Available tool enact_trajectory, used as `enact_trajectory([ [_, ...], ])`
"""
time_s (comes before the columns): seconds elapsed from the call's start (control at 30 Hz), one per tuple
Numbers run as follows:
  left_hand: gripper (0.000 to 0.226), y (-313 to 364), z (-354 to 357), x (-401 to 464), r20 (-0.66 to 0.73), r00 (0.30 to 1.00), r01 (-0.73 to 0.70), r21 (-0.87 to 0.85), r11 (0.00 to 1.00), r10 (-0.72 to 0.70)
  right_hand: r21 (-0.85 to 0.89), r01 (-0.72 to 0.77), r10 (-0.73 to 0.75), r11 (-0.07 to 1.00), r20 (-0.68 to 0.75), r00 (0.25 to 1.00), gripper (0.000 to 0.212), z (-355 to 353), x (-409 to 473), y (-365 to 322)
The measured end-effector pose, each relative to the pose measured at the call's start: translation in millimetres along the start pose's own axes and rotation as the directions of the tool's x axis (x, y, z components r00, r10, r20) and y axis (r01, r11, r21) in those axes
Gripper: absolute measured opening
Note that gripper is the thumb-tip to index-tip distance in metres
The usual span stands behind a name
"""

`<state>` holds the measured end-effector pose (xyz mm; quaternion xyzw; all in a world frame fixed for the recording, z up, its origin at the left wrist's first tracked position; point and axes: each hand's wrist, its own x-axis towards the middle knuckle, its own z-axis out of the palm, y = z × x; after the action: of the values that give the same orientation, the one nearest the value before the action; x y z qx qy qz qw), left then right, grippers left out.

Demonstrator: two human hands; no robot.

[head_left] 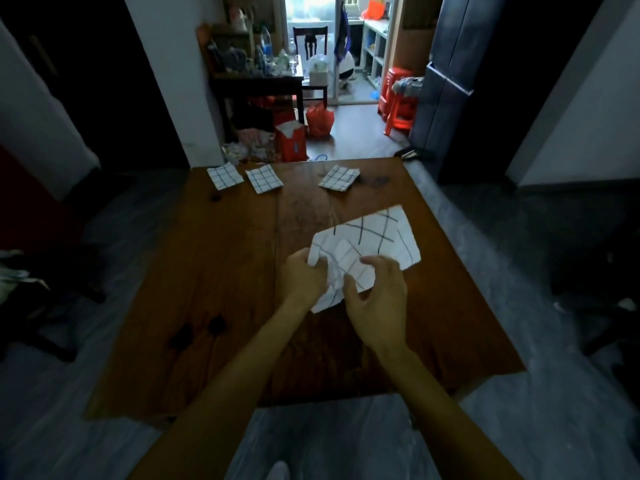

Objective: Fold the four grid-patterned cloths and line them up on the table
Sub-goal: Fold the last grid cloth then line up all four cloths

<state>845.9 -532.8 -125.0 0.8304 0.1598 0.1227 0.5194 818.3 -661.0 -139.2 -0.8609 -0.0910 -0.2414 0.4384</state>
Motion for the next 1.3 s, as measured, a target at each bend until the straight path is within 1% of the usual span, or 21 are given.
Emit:
enact_trajectory([
  [0.03,0.013,4.6,2.9,0.4,0.012,0.999,0.043,-0.067,0.997,-0.042,0.030,-0.092,0.089,0.995,0.097,0.991,0.042,-2.6,-2.1,-0.6],
  [0.1,0.017,11.9,8.5,-0.5,0.024,0.994,0.108,-0.172,0.979,-0.106,-0.012,-0.229,0.220,0.973,0.329,0.918,0.056,-5.2,-4.8,4.7],
  [0.17,0.017,17.3,14.1,-1.4,0.043,0.989,0.145,-0.228,0.963,-0.139,-0.154,-0.152,0.205,0.976,0.431,0.879,0.060,-5.7,-5.6,12.3],
  [0.27,0.011,22.7,21.7,-2.7,0.089,0.985,0.164,-0.228,0.960,-0.147,-0.215,-0.078,0.155,0.974,0.372,0.915,0.047,-7.8,2.1,14.7],
  [0.33,0.011,23.8,26.0,-1.0,0.090,0.983,0.175,-0.209,0.962,-0.159,-0.127,-0.078,0.118,0.989,0.346,0.931,0.058,-11.0,10.8,15.5],
  [0.4,0.012,25.8,28.8,2.5,0.088,0.981,0.189,-0.206,0.960,-0.174,-0.032,-0.058,0.066,0.998,0.405,0.912,0.076,-16.8,20.6,13.1],
  [0.5,0.014,26.3,31.0,9.4,0.120,0.970,0.236,-0.243,0.941,-0.212,0.094,-0.200,0.125,0.975,0.514,0.849,0.082,-19.4,29.8,9.4],
  [0.57,0.017,28.3,30.0,12.7,0.134,0.961,0.272,-0.267,0.924,-0.244,0.130,-0.267,0.167,0.955,0.509,0.845,0.078,-16.7,34.3,12.7],
  [0.63,0.022,29.1,27.9,15.5,0.126,0.960,0.276,-0.259,0.926,-0.251,0.071,-0.229,0.162,0.971,0.507,0.846,0.061,-13.0,39.2,17.4],
  [0.7,0.029,30.9,23.8,18.3,0.126,0.976,0.202,-0.215,0.956,-0.178,-0.051,-0.139,0.145,0.989,0.523,0.840,0.037,-12.2,45.1,20.5],
  [0.73,0.035,29.7,21.2,20.3,0.128,0.990,0.084,-0.157,0.984,-0.064,-0.110,-0.096,0.139,0.989,0.520,0.843,0.028,-14.4,49.3,20.3],
  [0.77,0.043,27.4,18.2,24.2,0.145,0.984,-0.090,-0.067,0.994,0.099,-0.148,-0.057,0.126,0.987,0.513,0.849,0.023,-17.7,54.8,20.7],
  [0.8,0.050,25.0,15.5,30.3,0.193,0.942,-0.289,0.041,0.957,0.276,-0.162,-0.016,0.098,0.987,0.511,0.854,0.020,-22.8,61.2,20.1],
  [0.83,0.052,23.3,13.3,37.2,0.265,0.867,-0.465,0.123,0.877,0.422,-0.163,0.021,0.068,0.986,0.518,0.853,0.017,-28.0,68.5,20.6],
  [0.9,0.042,25.6,8.9,50.4,0.395,0.720,-0.671,0.187,0.718,0.570,-0.167,0.079,0.023,0.983,0.537,0.843,0.013,-41.9,84.3,19.7],
  [0.97,0.039,33.0,6.0,59.4,0.463,0.650,-0.745,0.232,0.625,0.603,-0.202,0.100,0.020,0.974,0.519,0.855,0.011,-56.5,99.5,17.2],
  [1.0,0.048,38.1,6.4,63.4,0.499,0.631,-0.763,0.263,0.591,0.593,-0.219,0.099,0.023,0.971,0.492,0.870,0.010,-63.3,106.7,16.5],
  [1.07,0.069,48.4,8.3,71.1,0.560,0.622,-0.771,0.313,0.555,0.547,-0.244,0.080,0.033,0.966,0.429,0.903,0.009,-75.5,120.1,15.9],
  [1.1,0.070,51.5,10.0,74.9,0.570,0.624,-0.770,0.331,0.546,0.534,-0.257,0.065,0.046,0.964,0.403,0.914,0.008,-80.4,126.0,16.8],
  [1.2,0.033,54.6,13.8,86.8,0.515,0.668,-0.741,0.396,0.542,0.537,-0.309,0.041,0.070,0.950,0.341,0.937,0.011,-92.5,142.2,20.1],
  [1.3,0.013,58.2,5.2,102.8,0.430,0.712,-0.702,0.411,0.582,0.555,-0.389,0.030,0.074,0.921,0.250,0.966,0.011,-101.3,158.7,24.5],
])
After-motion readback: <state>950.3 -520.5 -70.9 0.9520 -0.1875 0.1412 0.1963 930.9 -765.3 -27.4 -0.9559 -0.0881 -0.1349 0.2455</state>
